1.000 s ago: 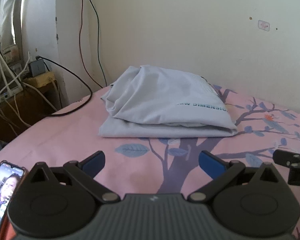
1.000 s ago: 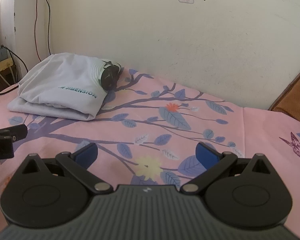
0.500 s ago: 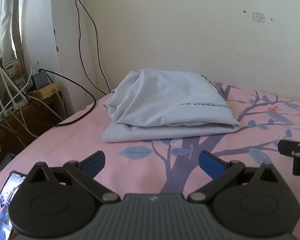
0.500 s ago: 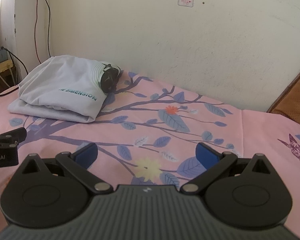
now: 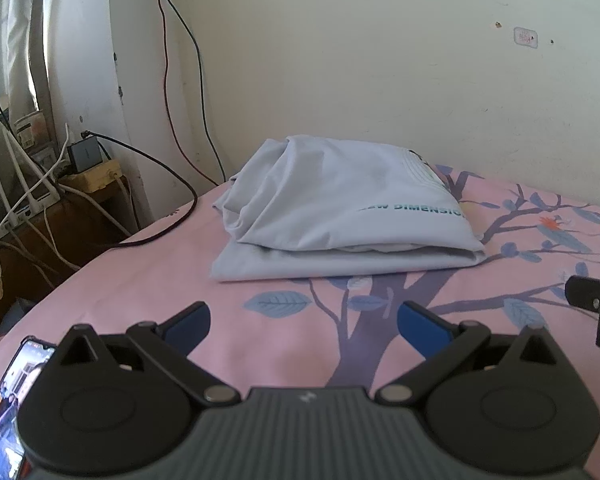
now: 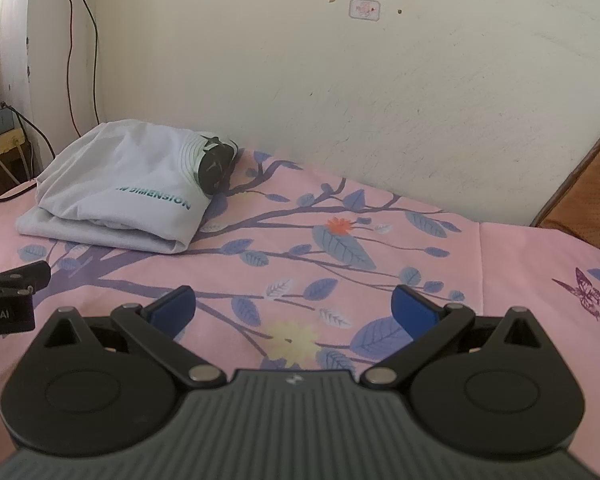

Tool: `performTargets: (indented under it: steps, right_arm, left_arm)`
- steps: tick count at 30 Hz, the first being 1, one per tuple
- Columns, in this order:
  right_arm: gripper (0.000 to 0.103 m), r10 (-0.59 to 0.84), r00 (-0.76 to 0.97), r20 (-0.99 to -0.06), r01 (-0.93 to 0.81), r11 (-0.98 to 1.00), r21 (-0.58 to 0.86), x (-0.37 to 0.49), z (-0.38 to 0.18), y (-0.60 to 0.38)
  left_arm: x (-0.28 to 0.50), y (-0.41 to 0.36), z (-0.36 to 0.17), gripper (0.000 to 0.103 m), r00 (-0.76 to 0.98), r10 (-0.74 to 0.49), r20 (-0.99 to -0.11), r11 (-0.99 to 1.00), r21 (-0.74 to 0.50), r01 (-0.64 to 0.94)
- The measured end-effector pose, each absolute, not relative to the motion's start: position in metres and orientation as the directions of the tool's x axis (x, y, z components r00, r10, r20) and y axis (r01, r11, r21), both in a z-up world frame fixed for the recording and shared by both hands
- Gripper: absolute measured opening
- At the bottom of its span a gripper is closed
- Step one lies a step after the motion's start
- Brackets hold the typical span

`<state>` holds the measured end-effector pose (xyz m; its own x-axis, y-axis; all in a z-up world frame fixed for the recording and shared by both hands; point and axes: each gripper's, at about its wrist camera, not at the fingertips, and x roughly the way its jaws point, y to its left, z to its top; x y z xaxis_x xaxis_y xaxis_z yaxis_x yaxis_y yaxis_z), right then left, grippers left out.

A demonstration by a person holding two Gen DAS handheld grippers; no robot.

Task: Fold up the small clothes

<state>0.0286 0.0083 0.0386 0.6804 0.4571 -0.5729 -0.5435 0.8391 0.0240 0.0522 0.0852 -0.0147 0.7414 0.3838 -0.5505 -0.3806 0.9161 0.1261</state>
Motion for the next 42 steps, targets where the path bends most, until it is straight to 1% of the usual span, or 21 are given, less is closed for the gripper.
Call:
performTargets:
  steps: [11, 19, 42]
  right_arm:
    - [0.103, 0.482, 0.69, -0.54, -0.549, 0.835, 0.045, 0.0255, 0.0419, 0.0055]
    - [0.103, 0.491, 0.698, -0.521, -0.559, 0.829, 0.033, 0.0218, 0.0438, 0.0067]
    - [0.103, 0.506, 0.699, -0.505, -0.556, 0.829, 0.06, 0.0212, 0.0448, 0.0038]
  left_arm:
    - [0.052, 0.0903, -0.0137, 0.103, 0.742, 0.372, -0.557, 0.917, 0.099, -0.386]
    - [0.0514, 0.0897, -0.0137, 0.103, 0.742, 0.373, -0.557, 0.917, 0.098, -0.387]
    - [0.0516, 0.0886, -0.0143, 0.103, 0.743, 0.373, -0.555, 0.918, 0.104, -0.383]
